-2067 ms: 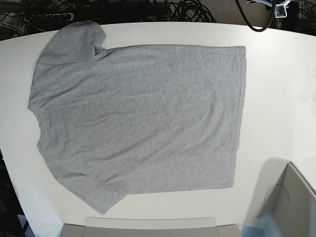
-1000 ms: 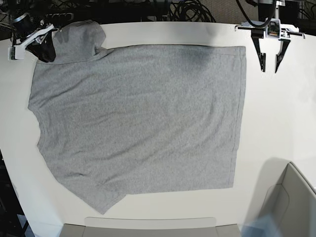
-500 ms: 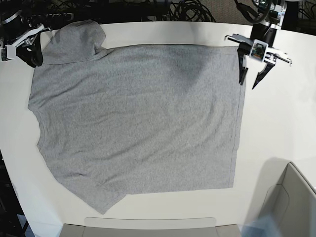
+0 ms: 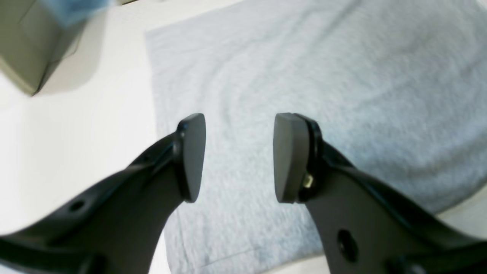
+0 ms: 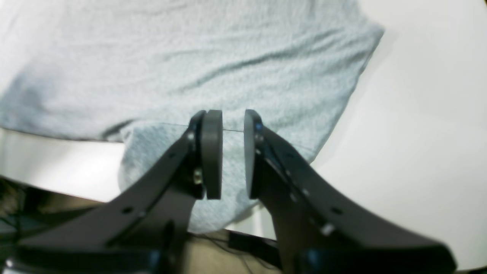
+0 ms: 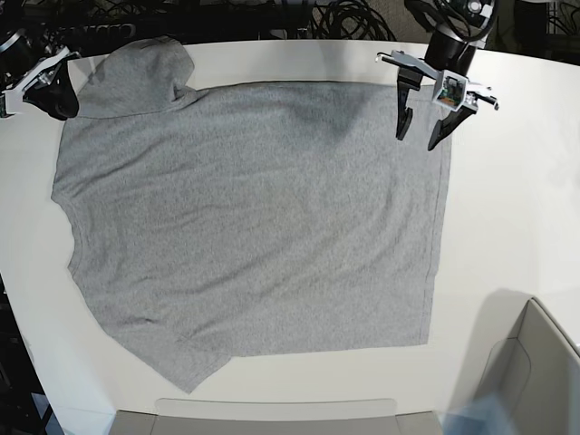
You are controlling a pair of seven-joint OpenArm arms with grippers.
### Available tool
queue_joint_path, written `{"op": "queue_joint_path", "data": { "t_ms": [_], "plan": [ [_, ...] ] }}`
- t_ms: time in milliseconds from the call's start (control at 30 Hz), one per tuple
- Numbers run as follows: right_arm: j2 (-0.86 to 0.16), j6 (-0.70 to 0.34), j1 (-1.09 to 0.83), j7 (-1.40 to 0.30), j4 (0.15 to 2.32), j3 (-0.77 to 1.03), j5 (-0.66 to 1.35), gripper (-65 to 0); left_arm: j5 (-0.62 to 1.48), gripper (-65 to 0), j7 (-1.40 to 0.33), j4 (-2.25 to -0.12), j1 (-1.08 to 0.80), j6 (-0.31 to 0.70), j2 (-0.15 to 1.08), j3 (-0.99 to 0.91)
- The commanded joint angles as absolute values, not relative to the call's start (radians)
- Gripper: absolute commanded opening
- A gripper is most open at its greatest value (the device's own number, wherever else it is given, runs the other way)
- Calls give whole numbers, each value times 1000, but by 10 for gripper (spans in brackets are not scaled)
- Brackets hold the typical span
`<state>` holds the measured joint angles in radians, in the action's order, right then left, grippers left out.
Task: Fold the T-shirt properly
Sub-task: 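Move both grippers down toward the shirt's shoulder corners by the collar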
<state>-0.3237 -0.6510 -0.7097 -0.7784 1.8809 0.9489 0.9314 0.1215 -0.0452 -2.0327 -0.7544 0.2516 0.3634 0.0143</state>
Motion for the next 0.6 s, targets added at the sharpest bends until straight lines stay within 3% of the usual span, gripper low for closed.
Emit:
{"op": "queue_joint_path", "data": {
  "t_ms": [0, 400, 567],
  "plan": [
    [-338, -661, -711, -756, 1885, 957, 951, -542, 125, -354, -19, -2052, -759, 249, 366, 5],
    [-303, -661, -656, -750, 1790, 955, 952, -544, 125, -356, -19, -2051, -760, 248, 366, 7],
    [-288, -661, -654, -750, 1649, 963, 957, -543, 125, -356, -21, -2051, -766, 248, 367, 8]
  ]
}}
